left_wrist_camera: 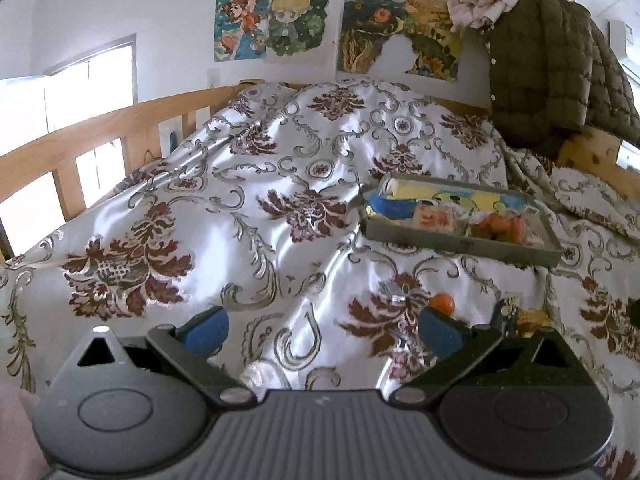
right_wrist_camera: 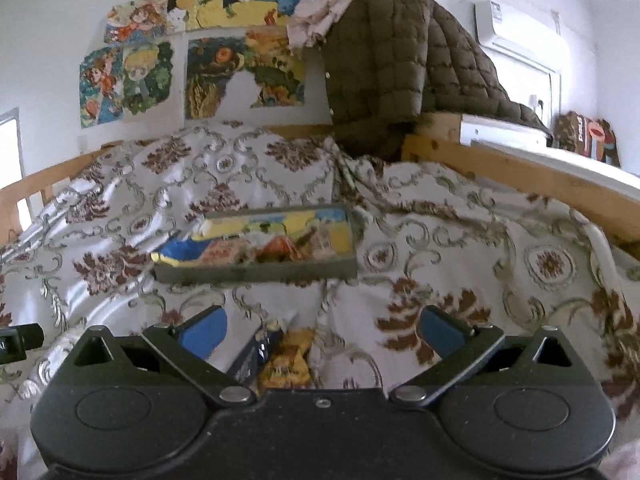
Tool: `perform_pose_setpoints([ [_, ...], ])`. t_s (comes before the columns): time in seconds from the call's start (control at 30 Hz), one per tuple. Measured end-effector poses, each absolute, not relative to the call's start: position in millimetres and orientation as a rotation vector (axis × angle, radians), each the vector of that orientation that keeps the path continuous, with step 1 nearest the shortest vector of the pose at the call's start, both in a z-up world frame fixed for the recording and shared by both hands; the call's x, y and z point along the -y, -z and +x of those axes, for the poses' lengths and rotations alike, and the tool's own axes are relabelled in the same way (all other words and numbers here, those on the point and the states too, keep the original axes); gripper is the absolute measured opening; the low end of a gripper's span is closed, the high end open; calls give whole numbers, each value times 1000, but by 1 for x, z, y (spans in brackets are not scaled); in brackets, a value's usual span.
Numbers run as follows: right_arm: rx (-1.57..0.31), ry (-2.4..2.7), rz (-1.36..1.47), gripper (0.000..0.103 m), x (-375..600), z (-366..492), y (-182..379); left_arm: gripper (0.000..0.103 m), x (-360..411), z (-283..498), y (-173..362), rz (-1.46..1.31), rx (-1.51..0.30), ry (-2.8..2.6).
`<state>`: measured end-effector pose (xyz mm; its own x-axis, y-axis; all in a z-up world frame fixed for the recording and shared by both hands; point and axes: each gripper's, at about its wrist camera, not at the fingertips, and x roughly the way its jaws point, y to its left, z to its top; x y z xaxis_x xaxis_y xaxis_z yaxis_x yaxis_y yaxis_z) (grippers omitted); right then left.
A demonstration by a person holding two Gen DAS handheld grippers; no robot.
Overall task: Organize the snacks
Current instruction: 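Withdraw both tools from the tray back toward the remaining snacks, then move both tools toward the orange ball, blue packet and yellow bag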
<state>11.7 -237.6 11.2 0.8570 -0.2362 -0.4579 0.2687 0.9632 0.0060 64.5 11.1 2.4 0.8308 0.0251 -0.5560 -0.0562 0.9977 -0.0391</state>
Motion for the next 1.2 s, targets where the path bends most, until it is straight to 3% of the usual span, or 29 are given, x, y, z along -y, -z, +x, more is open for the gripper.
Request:
perform_pose_setpoints([
  [0.47,-687,198,126,102,234,10,11,103,-2,50,6,13,-646,22],
  [1.2,-720,108,28,102,214,24,14,103,13,70,8,102,-730,203],
])
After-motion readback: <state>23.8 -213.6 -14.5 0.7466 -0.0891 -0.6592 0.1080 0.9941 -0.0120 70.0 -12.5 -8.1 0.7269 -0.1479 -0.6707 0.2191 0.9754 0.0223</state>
